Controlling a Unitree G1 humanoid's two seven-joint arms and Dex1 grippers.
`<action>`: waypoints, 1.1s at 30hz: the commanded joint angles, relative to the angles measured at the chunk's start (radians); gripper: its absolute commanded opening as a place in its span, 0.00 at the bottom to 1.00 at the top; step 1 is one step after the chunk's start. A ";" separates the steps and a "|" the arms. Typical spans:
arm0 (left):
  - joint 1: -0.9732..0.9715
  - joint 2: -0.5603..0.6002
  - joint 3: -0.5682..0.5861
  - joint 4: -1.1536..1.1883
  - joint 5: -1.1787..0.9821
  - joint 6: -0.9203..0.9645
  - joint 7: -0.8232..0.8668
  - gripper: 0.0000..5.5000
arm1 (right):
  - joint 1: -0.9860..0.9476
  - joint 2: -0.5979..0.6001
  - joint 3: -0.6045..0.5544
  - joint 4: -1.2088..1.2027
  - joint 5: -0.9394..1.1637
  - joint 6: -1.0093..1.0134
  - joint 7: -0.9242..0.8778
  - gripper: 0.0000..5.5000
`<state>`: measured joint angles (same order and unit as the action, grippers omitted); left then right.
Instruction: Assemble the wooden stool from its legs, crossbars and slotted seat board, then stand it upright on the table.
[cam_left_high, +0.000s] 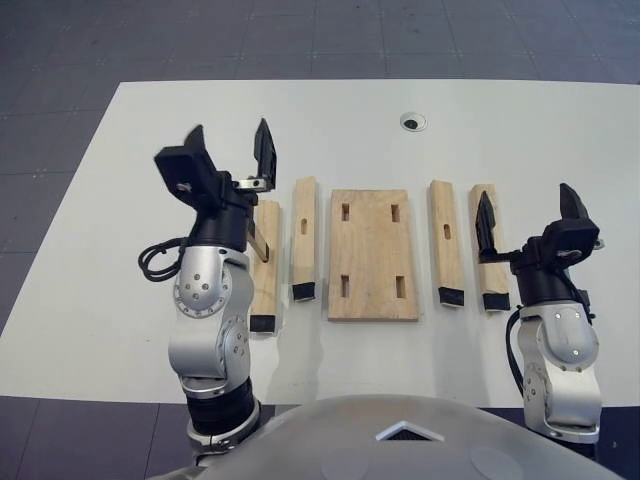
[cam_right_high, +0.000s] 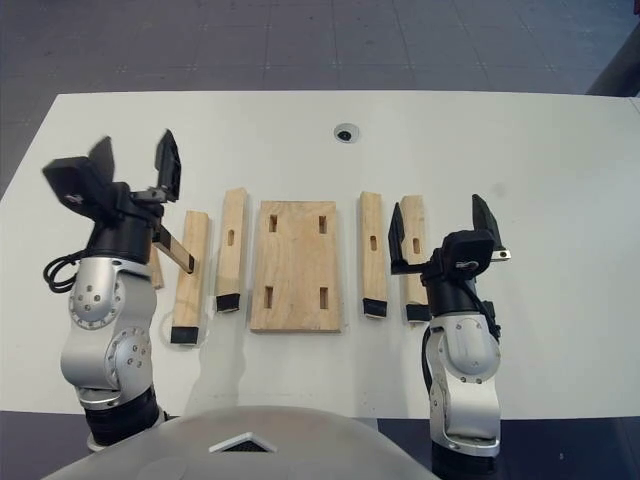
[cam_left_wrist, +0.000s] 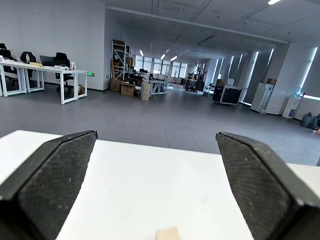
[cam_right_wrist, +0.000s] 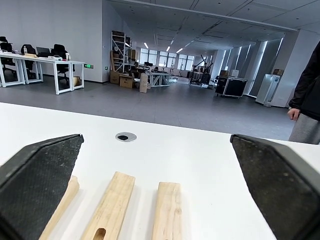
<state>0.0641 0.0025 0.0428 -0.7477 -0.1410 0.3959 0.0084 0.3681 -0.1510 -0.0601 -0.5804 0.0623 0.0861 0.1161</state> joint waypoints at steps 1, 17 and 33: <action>0.027 0.027 -0.035 -0.095 0.055 -0.005 0.010 0.80 | -0.001 0.007 0.005 -0.001 -0.004 -0.003 -0.002 1.00; 0.673 0.161 -0.214 -0.243 0.199 0.183 -0.018 0.80 | -0.002 -0.010 -0.004 -0.008 0.006 0.012 0.019 1.00; 0.609 -0.012 -0.085 -0.102 0.135 0.641 0.047 0.80 | 0.002 -0.017 -0.004 -0.044 0.007 0.039 0.029 1.00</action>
<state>0.6640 -0.0106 -0.0627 -0.8944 -0.0237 0.9811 0.0296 0.3710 -0.1648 -0.0636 -0.6102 0.0638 0.1067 0.1413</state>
